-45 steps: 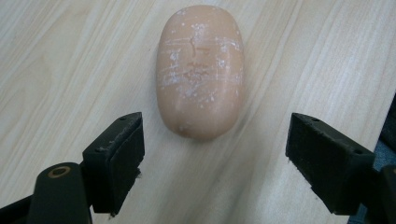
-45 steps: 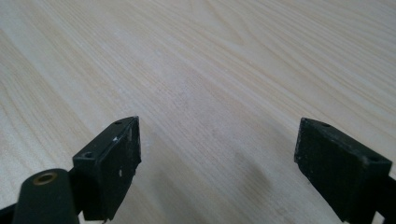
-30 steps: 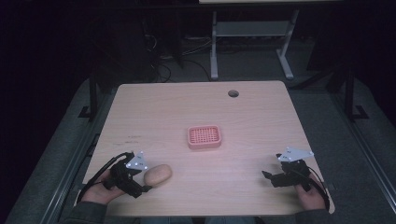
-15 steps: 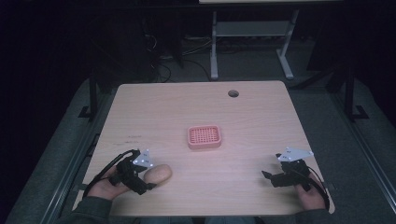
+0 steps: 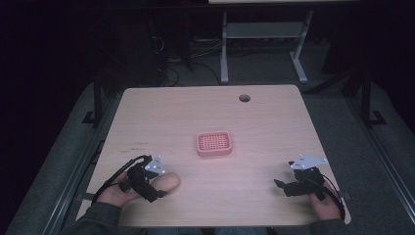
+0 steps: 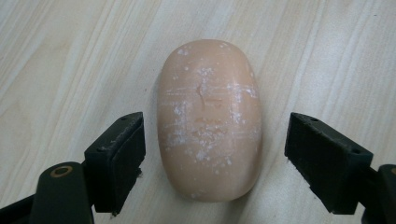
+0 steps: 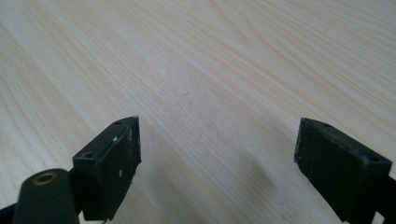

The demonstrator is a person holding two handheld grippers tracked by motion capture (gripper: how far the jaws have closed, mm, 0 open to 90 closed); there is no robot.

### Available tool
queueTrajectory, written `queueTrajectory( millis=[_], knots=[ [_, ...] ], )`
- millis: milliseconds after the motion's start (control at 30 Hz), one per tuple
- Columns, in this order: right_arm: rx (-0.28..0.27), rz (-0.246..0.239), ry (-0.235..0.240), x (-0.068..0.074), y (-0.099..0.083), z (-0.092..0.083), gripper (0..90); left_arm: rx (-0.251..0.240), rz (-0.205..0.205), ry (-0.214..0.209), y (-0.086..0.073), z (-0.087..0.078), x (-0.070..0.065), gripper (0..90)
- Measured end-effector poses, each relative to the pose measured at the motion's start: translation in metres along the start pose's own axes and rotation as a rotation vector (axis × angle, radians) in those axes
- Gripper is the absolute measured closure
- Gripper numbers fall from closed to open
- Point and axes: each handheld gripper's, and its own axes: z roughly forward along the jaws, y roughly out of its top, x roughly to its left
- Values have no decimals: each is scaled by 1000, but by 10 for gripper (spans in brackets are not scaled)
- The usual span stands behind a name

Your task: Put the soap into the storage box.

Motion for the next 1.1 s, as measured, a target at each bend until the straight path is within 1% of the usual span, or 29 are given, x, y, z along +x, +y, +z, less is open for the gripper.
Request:
queueTrajectory(
  millis=[67, 133, 267, 367, 400, 633, 700, 733, 900, 1100],
  knots=[
    [0, -1, 0, 0, 0, 0, 142, 1, -6, -3, 1, 2, 0, 205],
    [1, -2, 1, 0, 0, 0, 141, 8, -1, -3, 3, 4, 1, 208],
    [1, -2, 1, 0, 0, 0, 141, 12, -7, -6, 4, 8, 1, 217],
    [1, -2, 3, 0, 0, 0, 142, 21, -3, -9, 5, 9, 2, 220],
    [2, -6, 1, 0, 0, 0, 141, 18, -12, -9, 5, 11, 2, 222],
    [1, -11, 2, 0, 1, 1, 141, 19, -15, -12, 5, 13, 2, 228],
    [1, -10, 5, 1, 1, 1, 141, 23, -9, -14, 6, 14, 3, 233],
    [1, -9, 5, 1, 1, 1, 141, 23, -16, -16, 6, 15, 4, 233],
    [0, -12, 4, 1, 1, 1, 141, 26, -18, -20, 7, 17, 4, 241],
    [0, -11, 5, 1, 1, 1, 142, 41, -18, -28, 6, 20, 5, 260]
  ],
)
